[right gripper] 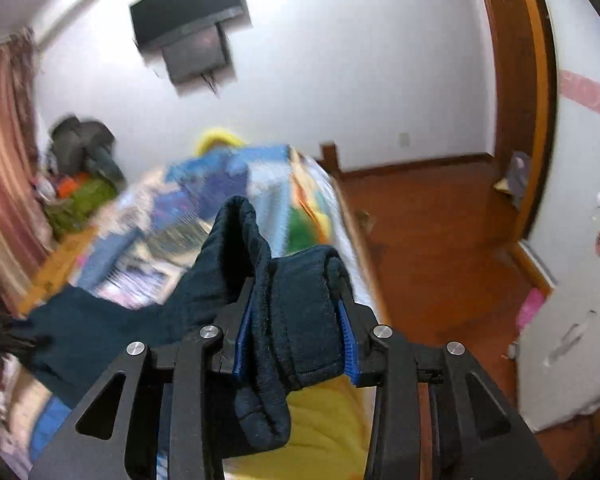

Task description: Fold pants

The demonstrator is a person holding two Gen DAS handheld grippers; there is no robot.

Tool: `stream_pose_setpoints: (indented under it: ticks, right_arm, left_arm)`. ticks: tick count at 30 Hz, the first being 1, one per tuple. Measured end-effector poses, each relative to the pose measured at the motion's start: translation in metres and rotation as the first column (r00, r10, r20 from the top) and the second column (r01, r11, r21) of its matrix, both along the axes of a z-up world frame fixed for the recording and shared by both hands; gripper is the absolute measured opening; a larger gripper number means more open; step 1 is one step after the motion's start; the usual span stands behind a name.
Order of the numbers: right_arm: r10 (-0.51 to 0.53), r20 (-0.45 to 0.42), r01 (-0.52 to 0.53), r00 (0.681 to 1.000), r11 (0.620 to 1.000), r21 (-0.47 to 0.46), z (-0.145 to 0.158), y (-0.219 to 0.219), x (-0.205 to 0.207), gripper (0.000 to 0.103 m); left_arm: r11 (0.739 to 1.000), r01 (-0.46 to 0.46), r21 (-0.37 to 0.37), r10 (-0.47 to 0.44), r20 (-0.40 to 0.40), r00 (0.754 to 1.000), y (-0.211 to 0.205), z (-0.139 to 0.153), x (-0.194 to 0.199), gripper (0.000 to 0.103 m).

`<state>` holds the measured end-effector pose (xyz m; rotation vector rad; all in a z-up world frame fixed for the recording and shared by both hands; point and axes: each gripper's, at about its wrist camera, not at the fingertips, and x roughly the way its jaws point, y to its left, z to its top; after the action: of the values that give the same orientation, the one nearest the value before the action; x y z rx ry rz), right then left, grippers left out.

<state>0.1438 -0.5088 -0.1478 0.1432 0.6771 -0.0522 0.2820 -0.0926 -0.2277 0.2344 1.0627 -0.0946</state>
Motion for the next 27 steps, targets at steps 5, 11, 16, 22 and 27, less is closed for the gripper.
stream_pose_setpoints:
  ticks: [5, 11, 16, 22, 27]
  right_arm:
    - [-0.147, -0.171, 0.127, 0.974, 0.984, -0.127, -0.047, -0.018, -0.001, 0.038]
    - [-0.114, -0.192, 0.146, 0.975, 0.976, 0.159, -0.059, -0.043, -0.014, 0.051]
    - [-0.062, -0.238, 0.122, 0.969, 0.962, 0.243, -0.081, -0.028, 0.008, 0.053]
    - [-0.026, -0.282, 0.087, 0.959, 0.974, 0.207, -0.095, -0.006, 0.021, 0.024]
    - [-0.017, -0.228, 0.03, 0.973, 0.998, 0.053, -0.071, 0.003, 0.013, 0.015]
  left_arm:
    - [1.0, -0.002, -0.014, 0.002, 0.0, 1.0, 0.002, -0.002, 0.001, 0.088]
    - [1.0, -0.01, -0.025, 0.01, 0.003, 1.0, 0.001, -0.004, 0.003, 0.088]
    - [0.999, -0.021, -0.037, 0.021, 0.003, 1.0, 0.003, -0.003, 0.0, 0.088]
    - [1.0, -0.017, -0.001, 0.017, 0.022, 1.0, 0.005, 0.002, -0.003, 0.088]
    - [0.999, -0.034, 0.016, 0.033, 0.067, 0.997, 0.014, 0.013, -0.004, 0.088]
